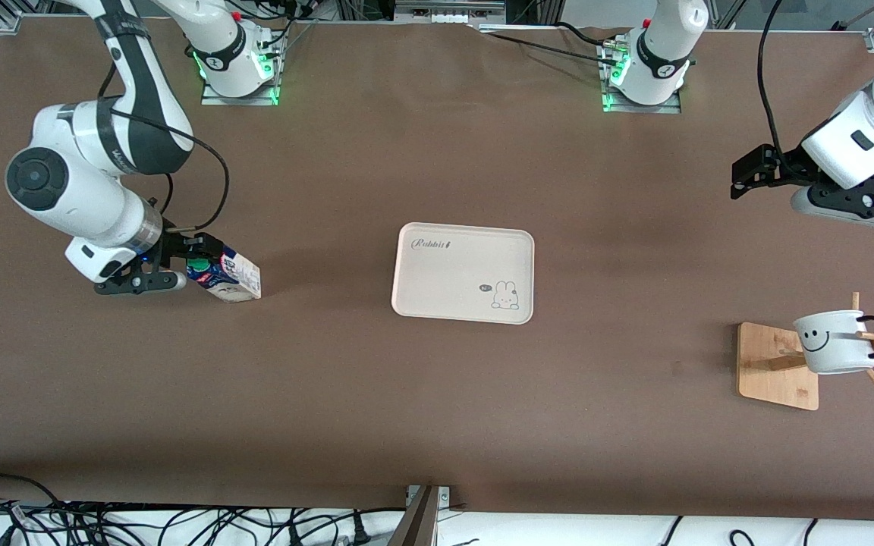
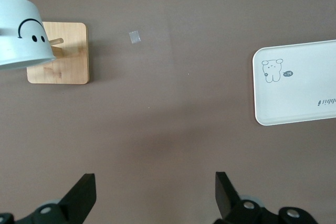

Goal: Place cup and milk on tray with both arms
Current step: 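Close the right gripper on the milk carton and lift it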

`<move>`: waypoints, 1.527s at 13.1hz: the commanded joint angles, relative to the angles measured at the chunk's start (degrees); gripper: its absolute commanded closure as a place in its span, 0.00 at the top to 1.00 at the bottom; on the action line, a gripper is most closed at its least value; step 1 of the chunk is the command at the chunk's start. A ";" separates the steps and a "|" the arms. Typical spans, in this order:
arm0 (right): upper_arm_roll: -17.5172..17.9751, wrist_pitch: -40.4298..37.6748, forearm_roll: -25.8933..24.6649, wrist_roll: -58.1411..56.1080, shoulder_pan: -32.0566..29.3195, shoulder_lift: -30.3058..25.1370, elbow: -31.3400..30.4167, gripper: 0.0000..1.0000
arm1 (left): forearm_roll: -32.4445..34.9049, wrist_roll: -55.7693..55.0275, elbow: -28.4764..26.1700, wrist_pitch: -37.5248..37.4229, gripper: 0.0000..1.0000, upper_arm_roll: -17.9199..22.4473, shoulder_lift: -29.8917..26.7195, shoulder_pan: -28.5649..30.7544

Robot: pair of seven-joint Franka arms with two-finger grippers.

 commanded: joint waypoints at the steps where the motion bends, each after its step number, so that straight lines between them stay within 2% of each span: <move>1: -0.02 1.49 0.59 0.65 -0.04 -1.47 -2.73 1.00 | -0.92 0.78 1.87 -1.50 1.00 0.02 0.78 0.10; 2: -0.02 1.49 0.59 0.66 -0.04 -1.21 -2.73 0.97 | -0.92 0.78 1.95 -1.50 1.00 -0.06 0.78 0.10; 6: -0.02 1.58 0.59 0.66 -0.04 -0.59 -2.73 0.61 | -0.92 0.78 1.95 -1.50 1.00 -0.06 0.78 0.10; 7: -0.02 1.58 0.59 0.66 -0.04 -0.59 -2.73 0.57 | -0.92 0.78 1.95 -1.50 1.00 -0.06 0.78 0.10; 10: 0.15 0.80 1.47 1.09 -0.04 -0.59 -2.12 0.49 | -0.92 0.78 1.95 -1.50 1.00 0.02 0.78 0.10; 12: 0.94 -1.22 1.65 1.18 0.22 -1.11 -0.10 0.49 | -0.92 0.78 1.95 -1.50 1.00 -0.06 0.78 0.10; 16: 7.08 -9.75 1.74 8.10 1.10 -0.94 8.33 0.50 | -0.92 0.78 1.87 -1.50 1.00 -0.06 0.78 0.10; 18: 9.90 -9.85 1.74 14.16 4.16 -0.77 10.53 0.50 | -0.92 0.78 1.95 -1.50 1.00 -0.06 0.78 0.10; 20: 10.26 -9.85 1.74 21.36 9.86 0.63 12.56 0.50 | -0.92 0.78 1.95 -1.50 1.00 0.02 0.78 0.10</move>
